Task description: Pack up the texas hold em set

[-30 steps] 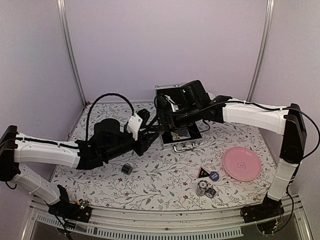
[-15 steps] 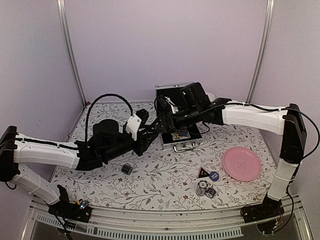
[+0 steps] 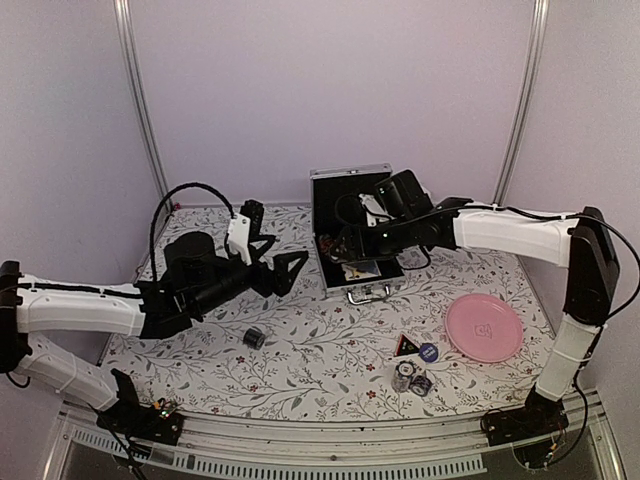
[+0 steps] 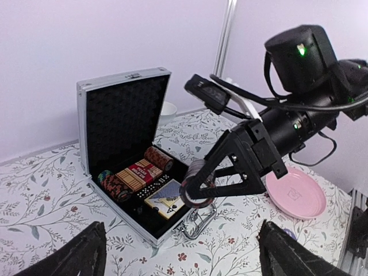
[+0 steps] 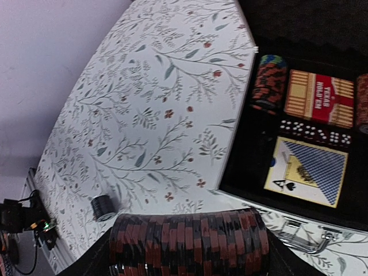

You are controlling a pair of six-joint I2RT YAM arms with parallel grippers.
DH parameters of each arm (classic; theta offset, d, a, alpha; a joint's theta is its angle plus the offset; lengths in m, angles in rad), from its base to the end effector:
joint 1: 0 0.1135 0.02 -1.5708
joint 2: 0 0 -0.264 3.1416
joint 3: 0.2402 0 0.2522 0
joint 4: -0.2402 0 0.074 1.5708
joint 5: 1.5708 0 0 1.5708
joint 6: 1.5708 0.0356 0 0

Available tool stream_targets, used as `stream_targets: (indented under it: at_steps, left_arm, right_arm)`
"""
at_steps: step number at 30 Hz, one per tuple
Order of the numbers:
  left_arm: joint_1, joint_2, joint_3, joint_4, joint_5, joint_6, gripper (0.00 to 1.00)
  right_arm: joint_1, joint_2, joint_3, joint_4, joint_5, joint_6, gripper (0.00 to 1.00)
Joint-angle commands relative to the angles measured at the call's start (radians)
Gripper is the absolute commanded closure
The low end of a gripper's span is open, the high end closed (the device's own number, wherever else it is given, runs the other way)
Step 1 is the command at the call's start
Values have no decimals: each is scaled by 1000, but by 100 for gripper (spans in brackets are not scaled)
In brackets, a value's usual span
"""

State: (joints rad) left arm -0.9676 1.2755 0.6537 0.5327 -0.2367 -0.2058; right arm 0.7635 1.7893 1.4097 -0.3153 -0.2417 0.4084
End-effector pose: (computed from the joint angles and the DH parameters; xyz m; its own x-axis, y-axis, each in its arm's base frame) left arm 0.1688 -0.2303 0.2625 -0.1859 -0.0803 -0.9793 0.6437 0.7431 -0.1831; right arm 0.2906 0.2899 0.2667 -0.7439 -0.1782 -0.6441 -0.5543 0.7029 0.4457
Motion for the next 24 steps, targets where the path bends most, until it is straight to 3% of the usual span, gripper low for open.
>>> stream_targets:
  at_steps: [1, 7, 14, 24]
  left_arm:
    - [113, -15, -27, -35, 112, -188, 8]
    - [162, -12, -69, 3, 155, -266, 8]
    - [168, -10, -67, -14, 180, -254, 9]
    - [194, -8, -92, 3, 294, -256, 9]
  right_arm:
    - [-7, 50, 58, -10, 239, -8, 51]
    - [-5, 150, 102, 47, 310, 106, 49]
    - [-6, 248, 165, 70, 332, 75, 49]
    - [-35, 289, 190, 80, 38, -458, 47]
